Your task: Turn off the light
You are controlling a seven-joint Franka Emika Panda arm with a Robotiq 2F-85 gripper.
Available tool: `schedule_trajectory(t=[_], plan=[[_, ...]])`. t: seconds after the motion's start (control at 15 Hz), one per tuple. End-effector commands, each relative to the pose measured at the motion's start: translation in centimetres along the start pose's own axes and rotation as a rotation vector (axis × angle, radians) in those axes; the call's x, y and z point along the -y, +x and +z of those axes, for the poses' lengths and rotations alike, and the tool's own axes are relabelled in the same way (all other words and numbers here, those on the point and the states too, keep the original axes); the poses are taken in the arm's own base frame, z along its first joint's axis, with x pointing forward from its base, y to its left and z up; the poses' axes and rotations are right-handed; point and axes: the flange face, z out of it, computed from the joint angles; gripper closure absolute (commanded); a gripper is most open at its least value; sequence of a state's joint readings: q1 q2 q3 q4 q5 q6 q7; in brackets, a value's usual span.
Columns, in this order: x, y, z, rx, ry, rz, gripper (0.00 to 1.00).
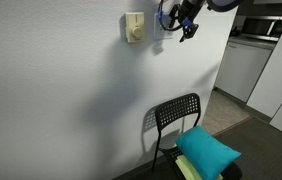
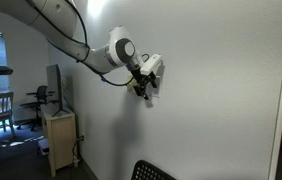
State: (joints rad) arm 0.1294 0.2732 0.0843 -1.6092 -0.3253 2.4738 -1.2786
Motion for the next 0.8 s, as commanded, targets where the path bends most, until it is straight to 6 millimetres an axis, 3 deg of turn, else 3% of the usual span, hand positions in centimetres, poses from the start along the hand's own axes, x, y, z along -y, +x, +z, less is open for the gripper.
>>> schedule_trajectory(t=[0.0,0.27,0.73], plan=[[1.5,-0.1,2.1,0.008,0.087,0.023,0.00],[2.9,-0.1,-0.2,0.049,0.115,0.057,0.00],[8.0,0.0,-2.7,0.063,0.229,0.094,0.00]])
